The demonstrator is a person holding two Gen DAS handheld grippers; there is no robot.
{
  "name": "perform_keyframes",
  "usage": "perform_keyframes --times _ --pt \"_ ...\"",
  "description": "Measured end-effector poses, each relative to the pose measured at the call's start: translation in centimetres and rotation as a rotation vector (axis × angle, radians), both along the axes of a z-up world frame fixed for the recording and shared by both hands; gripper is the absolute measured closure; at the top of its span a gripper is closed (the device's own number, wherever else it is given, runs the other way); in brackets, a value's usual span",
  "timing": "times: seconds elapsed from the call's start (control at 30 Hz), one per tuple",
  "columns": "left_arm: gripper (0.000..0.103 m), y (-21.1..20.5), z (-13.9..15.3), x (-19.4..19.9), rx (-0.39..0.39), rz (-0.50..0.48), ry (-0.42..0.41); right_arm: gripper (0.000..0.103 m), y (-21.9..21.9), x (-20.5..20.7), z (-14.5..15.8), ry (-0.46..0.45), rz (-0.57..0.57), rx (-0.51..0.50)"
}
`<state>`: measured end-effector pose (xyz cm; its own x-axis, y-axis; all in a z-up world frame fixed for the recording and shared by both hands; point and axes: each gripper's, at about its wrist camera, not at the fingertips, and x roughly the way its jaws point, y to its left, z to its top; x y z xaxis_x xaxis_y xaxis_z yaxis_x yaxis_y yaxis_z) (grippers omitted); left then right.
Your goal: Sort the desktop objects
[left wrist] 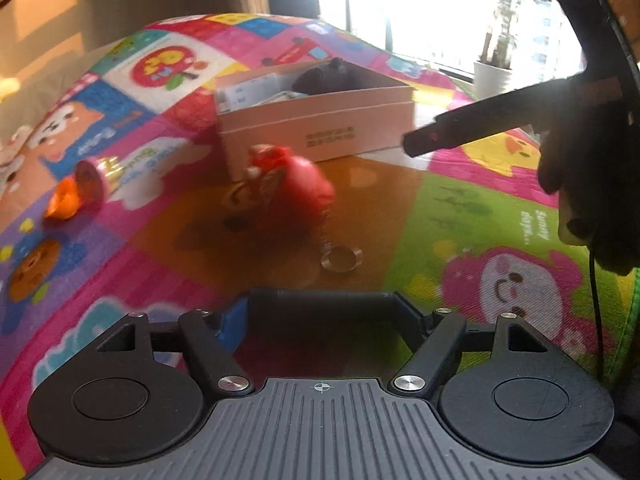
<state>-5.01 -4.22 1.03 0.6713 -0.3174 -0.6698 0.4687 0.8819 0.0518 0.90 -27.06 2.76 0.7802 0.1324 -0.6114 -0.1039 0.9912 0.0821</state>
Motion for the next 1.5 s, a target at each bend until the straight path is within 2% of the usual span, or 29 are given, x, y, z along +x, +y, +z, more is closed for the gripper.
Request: perform_keyframes --times 0.1,0.27,0.3,0.33,0.4,0.43,0.47,0.5,0.6,0.67,0.77,0.83,1.0,1.1,1.23,1.3,1.37,1.43,1.5 --pt "0.023 2.0 0.0 0.0 -0.015 0.071 0.005 0.0 4.3 0.6 1.3 -0.023 0.129 -0.081" --pt "0.021 5.0 -0.1 -0.5 -0.031 0.168 0.0 0.0 10.7 2.6 1.5 0.029 0.261 -0.074" --pt "0.018 5.4 -0.1 -0.6 -0.041 0.175 0.004 0.002 11.6 3.0 1.5 0.036 0.279 -0.077" --pt "0.016 5.7 -0.1 -0.8 -0.052 0.176 0.006 0.006 12.5 3.4 1.4 0.043 0.291 -0.087" --pt "0.012 6.1 -0.1 -1.1 -0.074 0.177 0.008 0.03 13.7 4.4 1.0 0.08 0.315 -0.106" --pt "0.011 6.1 -0.1 -1.2 -0.081 0.176 0.007 0.034 14.0 4.8 0.7 0.124 0.326 -0.109" --pt "0.011 6.1 -0.2 -1.3 -0.088 0.173 0.005 0.049 14.0 5.2 0.4 0.145 0.327 -0.112" --pt "0.011 6.0 -0.2 -1.3 -0.092 0.171 0.002 0.055 13.8 5.3 0.4 0.164 0.338 -0.112" --pt "0.012 5.6 -0.3 -1.2 -0.089 0.165 -0.002 0.055 12.2 4.3 1.1 0.187 0.356 -0.105" --pt "0.023 5.3 -0.3 -1.1 -0.072 0.163 -0.013 0.055 11.0 3.5 1.9 0.177 0.351 -0.101" --pt "0.023 5.0 0.3 -0.8 -0.076 0.149 -0.015 0.055 8.0 2.2 4.4 0.151 0.316 -0.062" --pt "0.023 4.5 1.5 -0.3 -0.079 0.128 -0.046 0.055 5.8 1.3 7.1 0.081 0.278 -0.035" --pt "0.023 2.0 7.0 2.7 -0.069 0.067 -0.264 0.055 1.6 -0.3 15.6 -0.225 0.152 -0.05" --pt "0.023 -0.1 9.1 5.9 -0.103 0.058 -0.356 0.055 0.5 0.6 18.2 -0.315 0.13 -0.061" --pt "0.022 -2.5 9.6 10.6 -0.173 0.068 -0.388 0.055 0.1 4.7 18.5 -0.282 0.132 -0.019" --pt "0.015 -3.2 8.9 12.4 -0.179 0.088 -0.359 0.055 0.2 7.5 18.0 -0.238 0.142 0.02" --pt "0.007 -3.1 8.1 13.1 -0.203 0.087 -0.308 0.055 1.0 10.2 17.2 -0.201 0.149 0.042" --pt "0.006 -2.1 7.2 12.7 -0.218 0.083 -0.278 0.054 2.0 12.6 16.1 -0.18 0.16 0.037" --pt "0.006 -1.1 6.3 12.1 -0.195 0.098 -0.262 0.048 3.0 15.0 14.8 -0.163 0.178 0.038"
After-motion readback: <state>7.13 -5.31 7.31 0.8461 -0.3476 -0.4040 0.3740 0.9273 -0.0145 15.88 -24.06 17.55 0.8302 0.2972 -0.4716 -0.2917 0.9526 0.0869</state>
